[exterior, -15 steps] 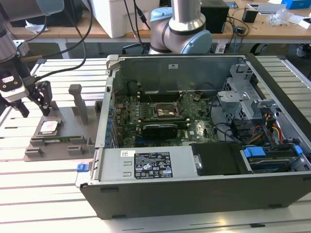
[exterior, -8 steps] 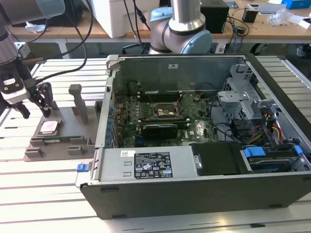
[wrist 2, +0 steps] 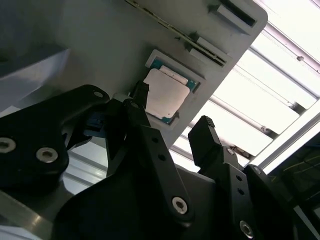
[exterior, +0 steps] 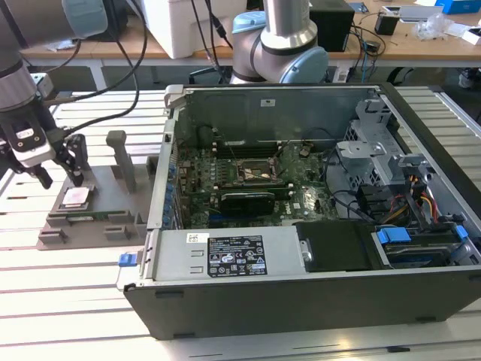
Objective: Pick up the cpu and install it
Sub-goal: 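Pick up the cpu and move it towards the insertion slot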
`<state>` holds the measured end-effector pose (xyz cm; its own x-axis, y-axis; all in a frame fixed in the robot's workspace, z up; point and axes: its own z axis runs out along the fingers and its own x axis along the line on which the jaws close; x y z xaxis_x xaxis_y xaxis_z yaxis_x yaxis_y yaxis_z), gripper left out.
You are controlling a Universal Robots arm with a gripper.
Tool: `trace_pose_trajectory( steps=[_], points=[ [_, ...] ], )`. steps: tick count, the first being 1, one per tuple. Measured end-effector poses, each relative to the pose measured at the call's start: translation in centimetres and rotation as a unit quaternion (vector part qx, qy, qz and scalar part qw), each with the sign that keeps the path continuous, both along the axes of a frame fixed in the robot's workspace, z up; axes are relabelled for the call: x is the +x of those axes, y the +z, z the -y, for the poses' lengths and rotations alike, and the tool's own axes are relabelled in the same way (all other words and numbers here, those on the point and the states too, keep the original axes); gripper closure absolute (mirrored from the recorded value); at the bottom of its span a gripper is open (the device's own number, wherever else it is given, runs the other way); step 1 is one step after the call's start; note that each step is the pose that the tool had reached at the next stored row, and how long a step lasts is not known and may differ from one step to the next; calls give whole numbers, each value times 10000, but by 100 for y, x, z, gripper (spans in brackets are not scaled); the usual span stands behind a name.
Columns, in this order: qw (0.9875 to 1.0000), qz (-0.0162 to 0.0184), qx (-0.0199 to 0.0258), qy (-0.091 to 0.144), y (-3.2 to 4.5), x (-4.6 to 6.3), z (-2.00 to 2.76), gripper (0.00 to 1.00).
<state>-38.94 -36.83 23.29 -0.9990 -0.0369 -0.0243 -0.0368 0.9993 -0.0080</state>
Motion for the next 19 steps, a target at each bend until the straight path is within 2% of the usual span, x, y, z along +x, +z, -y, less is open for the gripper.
trace_pose_trajectory(
  steps=[6,15,19],
  points=[
    [9999,-1,-34,99,-114,23,-15,40],
    [9999,-1,-34,104,-307,22,-18,40],
    [9998,-2,-35,177,-374,22,-45,40]
  ],
)
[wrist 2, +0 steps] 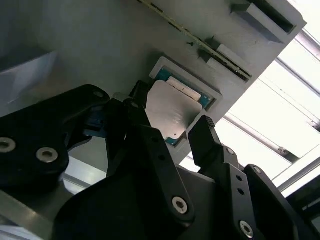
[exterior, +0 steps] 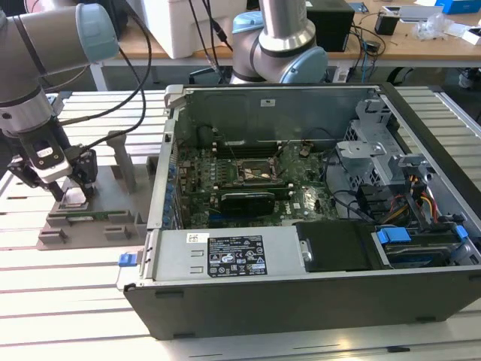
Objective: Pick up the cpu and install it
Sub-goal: 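Pick up the cpu and move it towards the insertion slot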
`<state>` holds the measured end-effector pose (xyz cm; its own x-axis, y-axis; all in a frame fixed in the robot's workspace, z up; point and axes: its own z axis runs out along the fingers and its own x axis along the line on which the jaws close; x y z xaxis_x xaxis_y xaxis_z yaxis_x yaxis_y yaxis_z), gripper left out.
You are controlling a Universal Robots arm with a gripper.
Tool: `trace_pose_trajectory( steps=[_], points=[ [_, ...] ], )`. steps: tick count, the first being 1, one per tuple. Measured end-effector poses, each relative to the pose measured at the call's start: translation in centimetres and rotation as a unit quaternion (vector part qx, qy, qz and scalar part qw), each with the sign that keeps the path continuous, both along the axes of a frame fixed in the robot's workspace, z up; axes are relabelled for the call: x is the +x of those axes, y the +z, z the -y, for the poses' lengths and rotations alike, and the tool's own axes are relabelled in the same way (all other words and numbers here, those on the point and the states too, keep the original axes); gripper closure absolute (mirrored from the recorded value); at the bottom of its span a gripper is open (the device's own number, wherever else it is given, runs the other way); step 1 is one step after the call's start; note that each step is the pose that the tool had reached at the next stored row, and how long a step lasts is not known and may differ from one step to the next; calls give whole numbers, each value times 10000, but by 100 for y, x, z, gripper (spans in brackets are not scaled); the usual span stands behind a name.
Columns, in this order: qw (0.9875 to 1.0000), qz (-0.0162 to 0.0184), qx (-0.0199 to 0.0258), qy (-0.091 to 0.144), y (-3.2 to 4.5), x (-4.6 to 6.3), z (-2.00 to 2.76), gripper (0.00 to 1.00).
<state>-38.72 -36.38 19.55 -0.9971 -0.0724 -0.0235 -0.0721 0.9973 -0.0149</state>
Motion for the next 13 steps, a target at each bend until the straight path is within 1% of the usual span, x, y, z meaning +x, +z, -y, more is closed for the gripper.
trace_pose_trajectory(
  steps=[3,6,12,13],
  points=[
    [10000,2,2,67,-15,1,-1,40],
    [10000,0,1,67,-58,-1,-1,40],
    [10000,0,-2,67,-60,-1,-1,40],
    [10000,0,-3,67,-60,-1,-1,41]
  ],
)
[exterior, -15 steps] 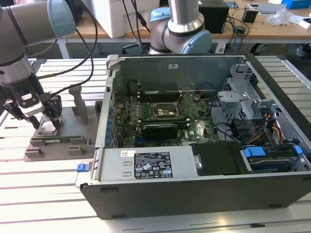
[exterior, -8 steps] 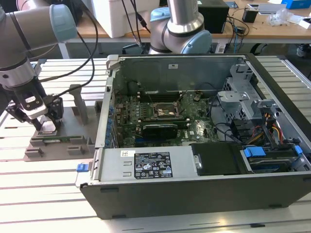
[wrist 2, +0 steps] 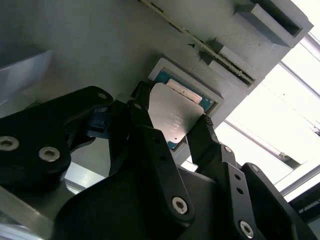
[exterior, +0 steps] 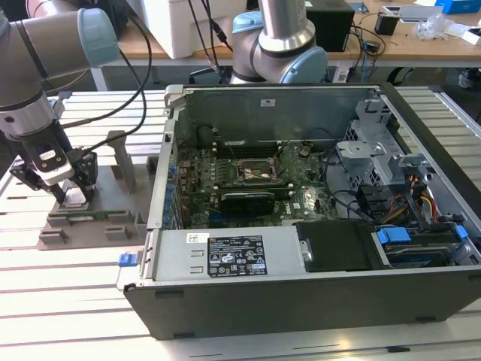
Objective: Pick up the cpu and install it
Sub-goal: 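Pick up the cpu and move it towards the insertion slot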
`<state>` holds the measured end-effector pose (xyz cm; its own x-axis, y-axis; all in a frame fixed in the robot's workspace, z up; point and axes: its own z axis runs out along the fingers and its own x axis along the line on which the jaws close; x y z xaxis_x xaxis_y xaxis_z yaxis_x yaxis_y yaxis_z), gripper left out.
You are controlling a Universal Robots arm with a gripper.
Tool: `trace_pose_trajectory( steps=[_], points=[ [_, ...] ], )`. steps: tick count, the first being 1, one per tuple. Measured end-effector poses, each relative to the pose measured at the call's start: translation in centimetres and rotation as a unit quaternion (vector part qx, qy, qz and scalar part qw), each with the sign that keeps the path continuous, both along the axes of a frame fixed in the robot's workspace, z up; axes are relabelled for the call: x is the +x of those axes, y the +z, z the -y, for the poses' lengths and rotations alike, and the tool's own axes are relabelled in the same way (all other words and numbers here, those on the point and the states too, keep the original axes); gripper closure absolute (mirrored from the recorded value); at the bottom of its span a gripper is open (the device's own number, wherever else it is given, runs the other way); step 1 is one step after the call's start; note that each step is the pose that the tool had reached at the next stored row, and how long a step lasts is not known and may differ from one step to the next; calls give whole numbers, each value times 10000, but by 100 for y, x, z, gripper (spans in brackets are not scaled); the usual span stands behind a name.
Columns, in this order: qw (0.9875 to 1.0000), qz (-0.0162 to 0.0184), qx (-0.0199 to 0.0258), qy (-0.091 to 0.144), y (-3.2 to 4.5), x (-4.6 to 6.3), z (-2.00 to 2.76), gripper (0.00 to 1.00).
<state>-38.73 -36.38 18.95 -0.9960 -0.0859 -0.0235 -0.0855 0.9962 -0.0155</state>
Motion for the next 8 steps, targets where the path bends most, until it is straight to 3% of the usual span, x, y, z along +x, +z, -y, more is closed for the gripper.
trace_pose_trajectory(
  steps=[1,8],
  points=[
    [10000,1,0,0,0,0,0,46],
    [10000,1,-4,0,-1,0,0,46]
  ],
)
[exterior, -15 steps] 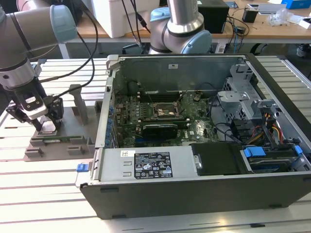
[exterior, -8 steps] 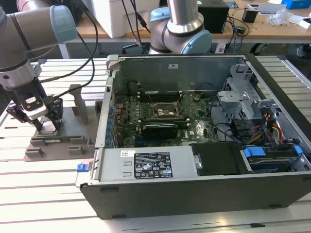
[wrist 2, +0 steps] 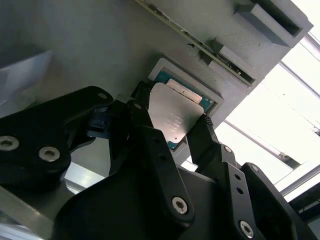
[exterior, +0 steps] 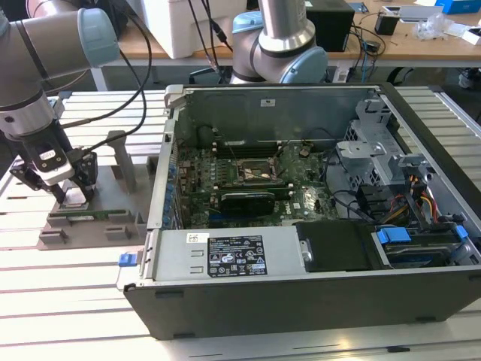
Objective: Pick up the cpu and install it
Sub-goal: 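Pick up the cpu and move it towards the insertion slot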
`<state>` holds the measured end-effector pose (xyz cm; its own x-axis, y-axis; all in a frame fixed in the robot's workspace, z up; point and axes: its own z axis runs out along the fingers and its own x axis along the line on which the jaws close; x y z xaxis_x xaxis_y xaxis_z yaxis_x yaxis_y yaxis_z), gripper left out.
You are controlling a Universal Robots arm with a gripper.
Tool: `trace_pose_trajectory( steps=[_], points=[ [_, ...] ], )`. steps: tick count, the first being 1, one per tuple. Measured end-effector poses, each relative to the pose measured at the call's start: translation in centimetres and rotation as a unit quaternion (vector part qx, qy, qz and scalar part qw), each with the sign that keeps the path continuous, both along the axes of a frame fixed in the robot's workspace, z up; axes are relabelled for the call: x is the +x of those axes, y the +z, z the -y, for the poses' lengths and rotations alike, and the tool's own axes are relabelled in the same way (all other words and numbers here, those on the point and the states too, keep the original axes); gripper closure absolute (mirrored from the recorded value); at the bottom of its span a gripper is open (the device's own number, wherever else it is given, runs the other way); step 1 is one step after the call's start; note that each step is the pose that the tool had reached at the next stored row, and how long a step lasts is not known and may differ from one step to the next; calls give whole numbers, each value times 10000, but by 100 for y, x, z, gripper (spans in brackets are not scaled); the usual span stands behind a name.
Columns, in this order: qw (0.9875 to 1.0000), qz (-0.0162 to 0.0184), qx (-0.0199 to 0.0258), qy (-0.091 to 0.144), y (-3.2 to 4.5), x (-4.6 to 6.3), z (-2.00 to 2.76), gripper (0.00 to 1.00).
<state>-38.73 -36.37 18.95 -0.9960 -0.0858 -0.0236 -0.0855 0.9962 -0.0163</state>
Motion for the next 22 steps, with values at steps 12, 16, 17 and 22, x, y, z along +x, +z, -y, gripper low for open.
trace_pose_trajectory(
  steps=[12,16,17,22],
  points=[
    [10000,0,-1,0,227,0,0,46],
    [10000,0,-1,0,331,1,-1,46],
    [10000,0,-1,0,373,0,-1,46],
    [10000,0,-1,0,492,0,-2,46]
  ],
)
